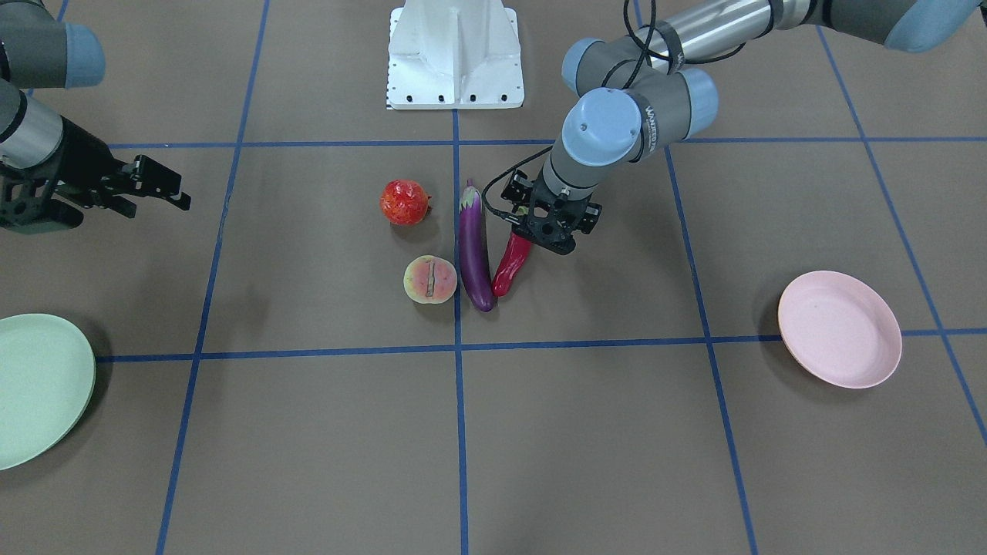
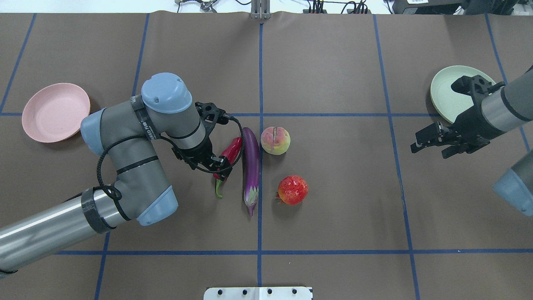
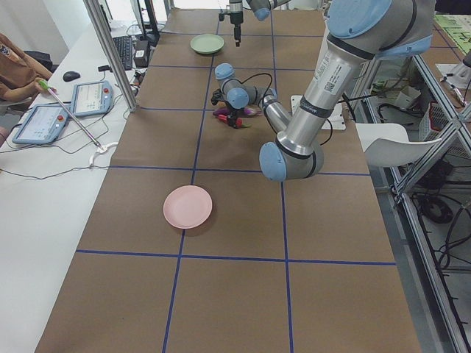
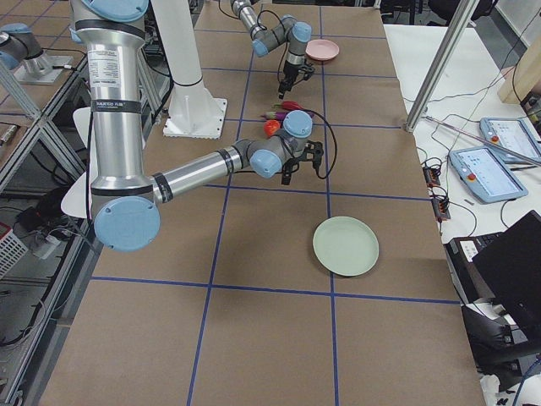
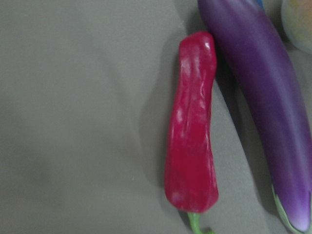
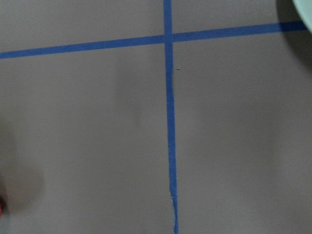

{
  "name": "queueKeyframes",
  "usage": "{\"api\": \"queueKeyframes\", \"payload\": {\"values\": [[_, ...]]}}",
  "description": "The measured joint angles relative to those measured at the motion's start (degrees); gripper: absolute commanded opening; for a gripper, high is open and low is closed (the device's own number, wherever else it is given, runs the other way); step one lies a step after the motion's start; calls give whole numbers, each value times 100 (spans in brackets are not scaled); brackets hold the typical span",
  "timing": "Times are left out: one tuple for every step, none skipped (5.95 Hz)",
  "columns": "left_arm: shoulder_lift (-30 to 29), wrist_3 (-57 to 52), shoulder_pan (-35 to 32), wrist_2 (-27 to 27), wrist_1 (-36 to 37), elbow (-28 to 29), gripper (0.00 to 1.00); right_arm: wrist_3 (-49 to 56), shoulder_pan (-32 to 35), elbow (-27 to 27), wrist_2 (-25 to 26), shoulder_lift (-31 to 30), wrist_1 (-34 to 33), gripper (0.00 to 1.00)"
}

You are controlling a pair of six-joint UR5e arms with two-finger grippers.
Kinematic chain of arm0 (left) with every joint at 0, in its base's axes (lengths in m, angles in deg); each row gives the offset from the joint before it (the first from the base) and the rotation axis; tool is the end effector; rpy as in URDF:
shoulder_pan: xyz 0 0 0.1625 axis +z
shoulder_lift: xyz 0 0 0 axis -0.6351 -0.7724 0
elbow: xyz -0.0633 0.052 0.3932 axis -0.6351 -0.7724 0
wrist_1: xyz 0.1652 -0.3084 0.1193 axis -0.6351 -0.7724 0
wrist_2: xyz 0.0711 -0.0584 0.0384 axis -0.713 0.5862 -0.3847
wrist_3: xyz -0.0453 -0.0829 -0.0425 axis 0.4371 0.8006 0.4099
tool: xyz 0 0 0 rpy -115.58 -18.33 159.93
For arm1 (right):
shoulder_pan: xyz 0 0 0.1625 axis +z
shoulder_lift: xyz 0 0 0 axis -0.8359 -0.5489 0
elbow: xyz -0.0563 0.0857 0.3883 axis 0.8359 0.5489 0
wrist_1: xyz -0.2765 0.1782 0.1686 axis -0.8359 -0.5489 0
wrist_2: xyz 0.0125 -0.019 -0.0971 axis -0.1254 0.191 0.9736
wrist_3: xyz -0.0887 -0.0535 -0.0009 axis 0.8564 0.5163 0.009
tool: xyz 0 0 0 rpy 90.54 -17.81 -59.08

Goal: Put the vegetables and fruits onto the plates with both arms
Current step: 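Close the left gripper on the red chili pepper, then carry the pepper to the pink plate while the right gripper reaches the red fruit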

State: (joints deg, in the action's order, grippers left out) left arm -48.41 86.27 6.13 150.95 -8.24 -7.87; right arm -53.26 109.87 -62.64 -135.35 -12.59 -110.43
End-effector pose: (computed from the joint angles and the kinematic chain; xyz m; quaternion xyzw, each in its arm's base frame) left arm 0.5021 -0.4189 0.2789 0.0141 0.4397 0.2242 0.8696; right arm -0.2294 -0.4009 0.4250 -0.0502 -0.5003 0.0106 0.8643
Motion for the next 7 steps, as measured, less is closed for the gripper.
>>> {"api": "queueKeyframes", "payload": {"values": [[-102, 1, 64, -62, -76, 162, 89, -133, -152, -11, 91, 55, 7, 100], [-250, -5, 86, -84, -100, 351, 89, -174, -232, -14, 145, 75, 9, 100], [-370, -10, 91, -90, -133, 513, 84, -185, -261, -14, 163, 80, 9, 100], [-415, -15, 94, -153, -234, 644, 56, -188, -277, -9, 170, 80, 9, 100], [-427, -19, 89, -254, -397, 770, 1, -189, -294, -8, 172, 79, 9, 100], [-428, -4, 70, -303, -508, 824, 0, -189, -317, -7, 176, 79, 9, 100], [-407, 61, 44, -317, -539, 774, 0, -194, -356, -8, 191, 79, 9, 100]]}}
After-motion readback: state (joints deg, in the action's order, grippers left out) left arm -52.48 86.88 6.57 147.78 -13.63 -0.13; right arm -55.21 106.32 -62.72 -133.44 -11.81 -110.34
